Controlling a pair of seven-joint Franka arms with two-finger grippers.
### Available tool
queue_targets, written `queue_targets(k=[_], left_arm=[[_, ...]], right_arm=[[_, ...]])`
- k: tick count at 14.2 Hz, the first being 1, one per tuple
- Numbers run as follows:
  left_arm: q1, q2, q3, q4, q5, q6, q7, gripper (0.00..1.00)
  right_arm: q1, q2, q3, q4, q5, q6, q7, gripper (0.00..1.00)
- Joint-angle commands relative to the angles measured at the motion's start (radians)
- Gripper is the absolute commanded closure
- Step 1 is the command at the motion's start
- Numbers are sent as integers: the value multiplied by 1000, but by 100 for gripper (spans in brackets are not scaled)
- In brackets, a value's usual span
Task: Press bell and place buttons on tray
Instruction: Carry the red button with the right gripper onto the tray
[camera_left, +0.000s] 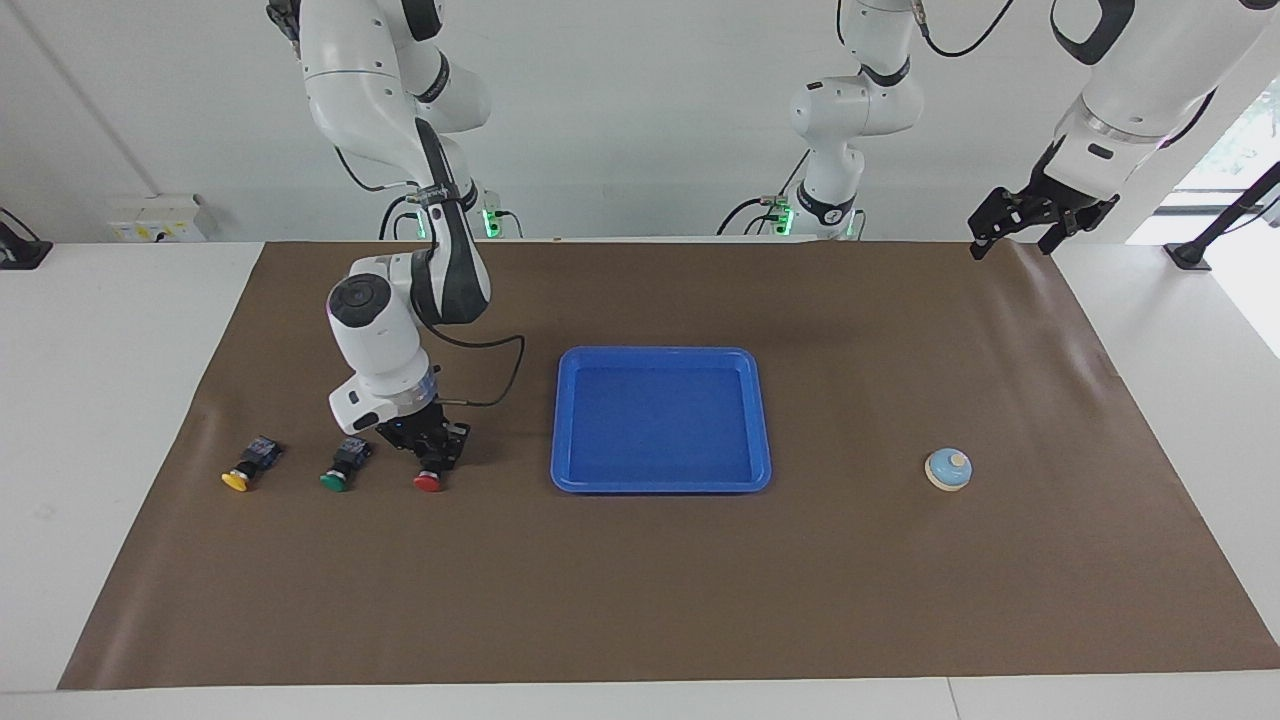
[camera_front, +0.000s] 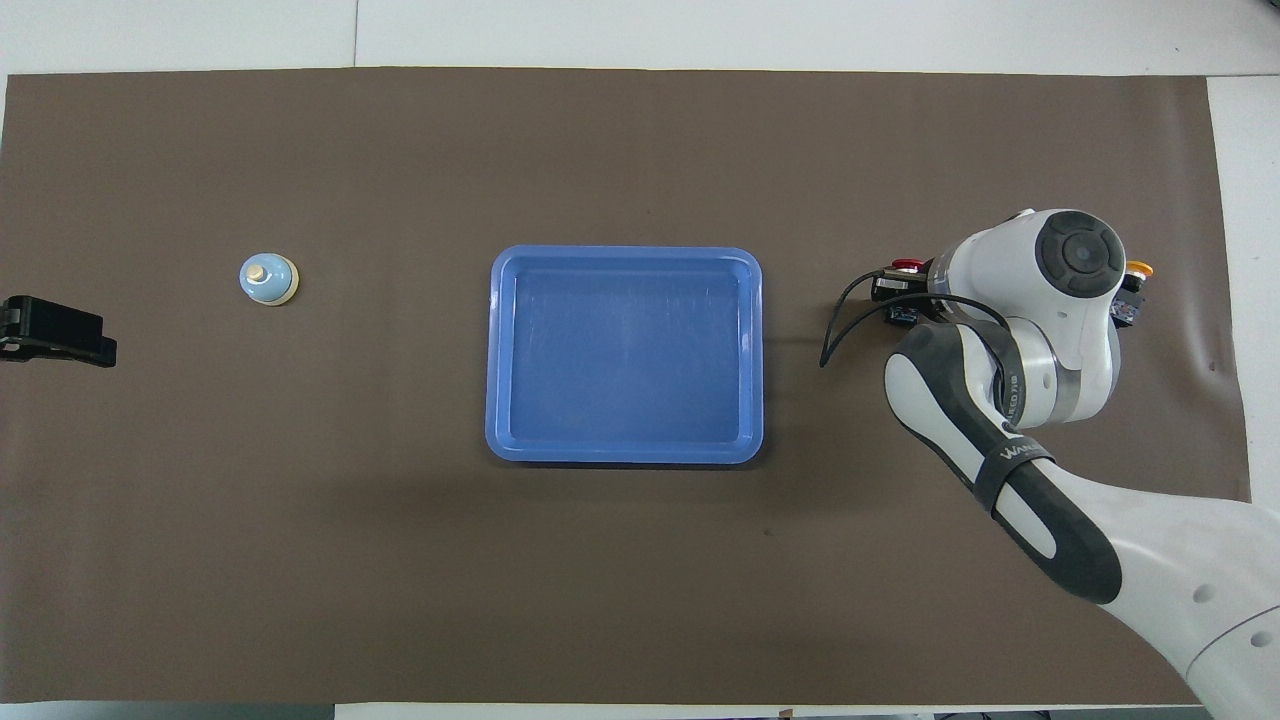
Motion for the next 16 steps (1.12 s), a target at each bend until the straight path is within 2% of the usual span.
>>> queue_targets(k=[1,4,8,10,16], left_arm=[[-1,-4,5,13,-11,-23,8,0],[-1,-4,5,13,-11,-21,8,0],[-1,-4,5,11,-11,-23,8,0],[-1,-4,5,13,-11,-23,8,0],[-1,-4,5,13,-11,-23,8,0]], right_arm=[[69,18,3,207,8,-236,92,100],[200,41,3,325,16,-355,237,100],[337,65,3,330,22,-317,378,100],[379,95,3,293,19,-237,435,100],[382,98,3,105,16,-21,441,100]])
